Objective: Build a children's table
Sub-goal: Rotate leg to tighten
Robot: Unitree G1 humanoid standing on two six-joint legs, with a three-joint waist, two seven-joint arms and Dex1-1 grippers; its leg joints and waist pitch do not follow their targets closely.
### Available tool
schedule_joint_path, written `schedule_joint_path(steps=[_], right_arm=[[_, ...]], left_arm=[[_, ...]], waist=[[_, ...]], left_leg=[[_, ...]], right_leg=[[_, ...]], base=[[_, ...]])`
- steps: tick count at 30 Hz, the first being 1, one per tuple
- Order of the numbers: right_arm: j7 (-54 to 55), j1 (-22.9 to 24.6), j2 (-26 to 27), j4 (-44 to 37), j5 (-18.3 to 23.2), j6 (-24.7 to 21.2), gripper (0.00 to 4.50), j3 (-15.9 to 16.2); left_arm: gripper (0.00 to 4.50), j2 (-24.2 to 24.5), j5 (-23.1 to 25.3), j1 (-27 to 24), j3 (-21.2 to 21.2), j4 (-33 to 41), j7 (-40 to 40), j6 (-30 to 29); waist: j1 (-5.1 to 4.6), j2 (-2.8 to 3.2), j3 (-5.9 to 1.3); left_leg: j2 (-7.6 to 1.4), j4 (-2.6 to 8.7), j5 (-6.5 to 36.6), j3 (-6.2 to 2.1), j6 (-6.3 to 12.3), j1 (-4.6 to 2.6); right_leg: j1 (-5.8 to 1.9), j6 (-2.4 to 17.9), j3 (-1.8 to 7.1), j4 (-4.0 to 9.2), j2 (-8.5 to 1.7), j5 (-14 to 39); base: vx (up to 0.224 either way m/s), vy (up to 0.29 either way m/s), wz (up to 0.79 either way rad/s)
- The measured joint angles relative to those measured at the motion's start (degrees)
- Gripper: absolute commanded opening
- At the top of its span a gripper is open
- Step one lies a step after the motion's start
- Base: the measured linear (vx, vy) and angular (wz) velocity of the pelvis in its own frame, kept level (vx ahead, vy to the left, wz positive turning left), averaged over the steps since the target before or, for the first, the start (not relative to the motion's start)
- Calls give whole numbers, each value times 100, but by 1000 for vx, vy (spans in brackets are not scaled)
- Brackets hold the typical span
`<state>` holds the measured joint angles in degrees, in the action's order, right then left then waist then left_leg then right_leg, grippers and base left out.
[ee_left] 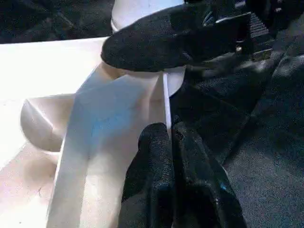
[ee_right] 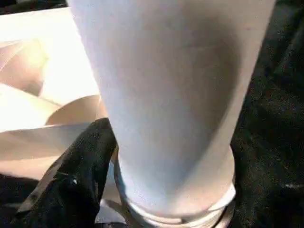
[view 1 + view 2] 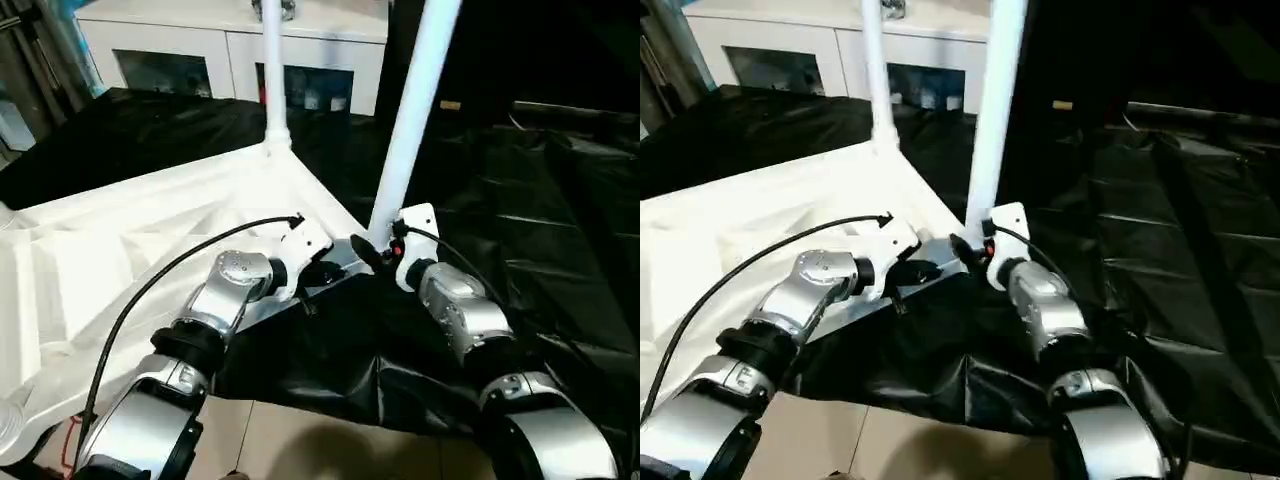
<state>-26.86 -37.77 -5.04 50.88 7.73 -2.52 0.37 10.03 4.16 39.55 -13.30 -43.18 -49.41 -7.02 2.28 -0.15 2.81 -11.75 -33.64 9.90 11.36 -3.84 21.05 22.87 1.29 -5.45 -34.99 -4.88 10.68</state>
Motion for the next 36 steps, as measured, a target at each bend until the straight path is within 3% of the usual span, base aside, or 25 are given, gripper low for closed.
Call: schedule_joint_path(steps=[10, 14, 20, 21, 24, 29, 31, 36], right_arm=[[-2054, 687, -732, -886, -39, 167, 389, 573], [-3077, 1051, -1217, -1599, 160, -155, 389, 775], [-3948, 1365, -1654, -2263, 410, -654, 389, 912], [-4021, 1390, -1690, -2350, 442, -734, 363, 912], [-4093, 1403, -1718, -2402, 505, -860, 363, 913], [-3788, 1400, -1557, -2372, 485, -858, 318, 896], [-3524, 1338, -1443, -2251, 385, -822, 292, 843], [-2337, 969, -1012, -1615, 235, -648, 277, 601]], left_arm=[[0, 540, -173, -339, -186, 419, -1269, 425], [0, 733, -286, -435, -243, 566, -1857, 492], [0, 960, -435, -589, -324, 813, -2413, 452], [0, 992, -455, -613, -332, 853, -2484, 429], [0, 1016, -481, -629, -333, 885, -2585, 361], [0, 940, -466, -632, -331, 895, -2481, 353], [0, 891, -441, -602, -315, 832, -2276, 361], [0, 648, -305, -444, -212, 547, -1485, 307]], waist=[[49, -2, 1], [121, -1, 2], [149, -1, 2], [147, -1, 2], [142, -1, 2], [134, -1, 2], [122, -1, 2], [52, -1, 2]], left_leg=[[-2, 1, 1, 1, 0, 0], [-2, 1, 2, 3, 2, 3], [-3, 1, 3, 4, 3, 2], [-3, 2, 3, 4, 3, 2], [-3, 0, 3, 4, 3, 2], [-3, 1, 2, 4, 3, 1], [-3, -1, 2, 4, 3, -2], [-1, 2, 2, 3, 2, -11]], right_leg=[[-2, -4, -1, 3, 0, 2], [0, -6, 0, 4, 0, 4], [0, -7, -1, 3, 0, 5], [1, -8, -1, 4, 0, 5], [0, -8, 0, 4, 0, 6], [0, -8, 0, 4, 0, 5], [-3, -7, 0, 3, 0, 4], [-3, -32, 1, 3, 0, 18]], base=[[0, 0, 0], [0, 0, 0], [0, 0, 0], [0, 0, 0], [0, 0, 0], [0, 0, 0], [0, 0, 0], [0, 0, 0]])
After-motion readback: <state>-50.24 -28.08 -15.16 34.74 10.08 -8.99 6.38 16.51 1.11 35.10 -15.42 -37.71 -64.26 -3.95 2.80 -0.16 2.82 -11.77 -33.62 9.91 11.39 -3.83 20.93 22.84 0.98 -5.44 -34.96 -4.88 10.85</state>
